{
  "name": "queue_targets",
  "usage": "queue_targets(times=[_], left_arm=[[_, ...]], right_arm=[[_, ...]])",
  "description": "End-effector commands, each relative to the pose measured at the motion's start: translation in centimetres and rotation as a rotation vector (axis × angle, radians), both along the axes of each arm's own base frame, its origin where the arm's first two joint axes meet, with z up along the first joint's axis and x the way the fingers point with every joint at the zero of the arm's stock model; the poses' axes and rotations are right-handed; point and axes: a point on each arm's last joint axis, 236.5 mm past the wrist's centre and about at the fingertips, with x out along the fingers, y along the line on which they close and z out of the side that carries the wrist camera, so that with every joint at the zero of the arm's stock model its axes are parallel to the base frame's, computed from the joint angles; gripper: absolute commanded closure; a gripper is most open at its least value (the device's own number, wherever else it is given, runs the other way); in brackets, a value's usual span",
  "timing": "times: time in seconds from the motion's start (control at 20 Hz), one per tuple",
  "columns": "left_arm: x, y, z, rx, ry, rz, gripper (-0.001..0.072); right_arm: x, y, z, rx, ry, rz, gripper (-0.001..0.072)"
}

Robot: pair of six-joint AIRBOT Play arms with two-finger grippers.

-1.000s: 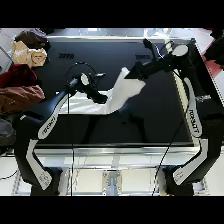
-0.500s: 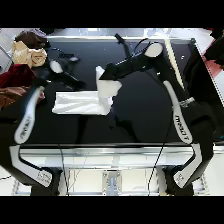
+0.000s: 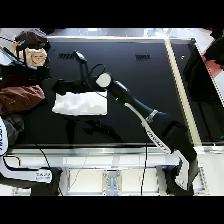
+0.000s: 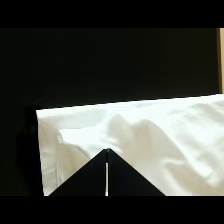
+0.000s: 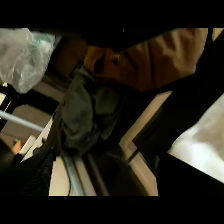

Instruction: Fold the shirts.

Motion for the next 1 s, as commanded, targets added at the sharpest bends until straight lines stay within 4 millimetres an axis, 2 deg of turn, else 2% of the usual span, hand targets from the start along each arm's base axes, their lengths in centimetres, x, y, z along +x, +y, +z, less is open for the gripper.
queue_targets(times=[0.0,0.1,0.2,0.25,0.3,0.4,0.5,0.6,0.7,0.8,0.95], left_arm=[[-0.3,0.8,0.4,-0.006,-0.002,0.015,0.0696],[-0.4,0.7,0.3,-0.006,0.003,0.013,0.0696],[-0.5,0.7,0.3,-0.007,0.009,0.010,0.0696],[-0.5,0.7,0.3,-0.007,0.008,0.010,0.0696],[-0.5,0.6,0.3,-0.008,0.008,0.010,0.0696],[-0.5,0.6,0.3,-0.008,0.008,0.010,0.0696],[-0.5,0.6,0.3,-0.008,0.009,0.010,0.0696],[-0.5,0.6,0.3,-0.008,0.008,0.010,0.0696],[-0.5,0.6,0.3,-0.008,0.008,0.010,0.0696],[-0.5,0.6,0.3,-0.008,0.008,0.010,0.0696],[-0.5,0.6,0.3,-0.008,0.008,0.010,0.0696]], right_arm=[[3.0,-2.0,1.1,-0.102,-0.215,-0.073,0.0108],[6.8,-8.7,-2.2,-0.308,-0.178,-0.114,0.0117],[10.2,-17.1,-6.6,-0.473,0.000,-0.215,0.0117],[11.2,-20.3,-8.4,-0.497,0.102,-0.270,0.0116],[12.0,-23.2,-10.4,-0.495,0.222,-0.333,0.0115],[12.0,-26.2,-14.0,-0.458,0.432,-0.374,0.0116],[10.2,-26.5,-17.6,-0.387,0.629,-0.279,0.0121],[8.5,-25.0,-19.5,-0.293,0.747,-0.153,0.0120],[7.8,-23.8,-21.5,-0.262,0.796,-0.116,0.0095],[7.3,-22.2,-22.8,-0.245,0.806,-0.091,0.0092],[6.4,-19.2,-23.3,-0.233,0.774,-0.063,0.0095]])
